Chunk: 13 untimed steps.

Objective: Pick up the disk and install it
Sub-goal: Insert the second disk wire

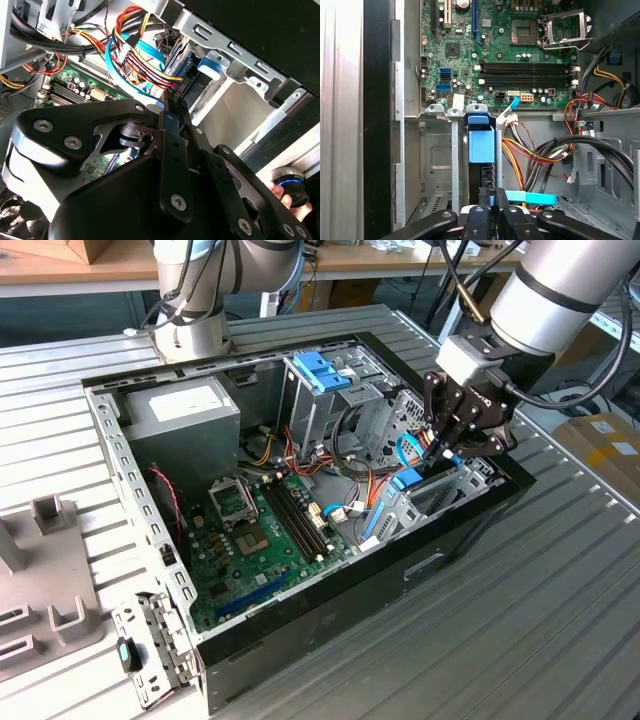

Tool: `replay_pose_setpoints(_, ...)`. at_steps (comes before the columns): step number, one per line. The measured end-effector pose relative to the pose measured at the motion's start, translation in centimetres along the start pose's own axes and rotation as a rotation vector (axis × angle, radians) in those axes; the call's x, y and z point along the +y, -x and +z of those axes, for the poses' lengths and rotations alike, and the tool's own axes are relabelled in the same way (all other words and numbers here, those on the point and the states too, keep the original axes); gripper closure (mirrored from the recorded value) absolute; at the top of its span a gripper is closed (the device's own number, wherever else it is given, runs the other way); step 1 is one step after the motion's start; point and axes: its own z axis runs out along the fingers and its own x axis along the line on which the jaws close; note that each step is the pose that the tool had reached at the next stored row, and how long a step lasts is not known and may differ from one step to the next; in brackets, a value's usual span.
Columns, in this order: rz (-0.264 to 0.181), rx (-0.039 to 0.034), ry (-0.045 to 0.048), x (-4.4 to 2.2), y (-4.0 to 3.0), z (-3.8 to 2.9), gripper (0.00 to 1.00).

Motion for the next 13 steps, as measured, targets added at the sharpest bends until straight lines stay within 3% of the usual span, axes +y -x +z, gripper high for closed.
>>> replay_pose_setpoints(13, 0.0, 0.0017, 0.0001, -0.02, 0.0, 0.45, 0.84)
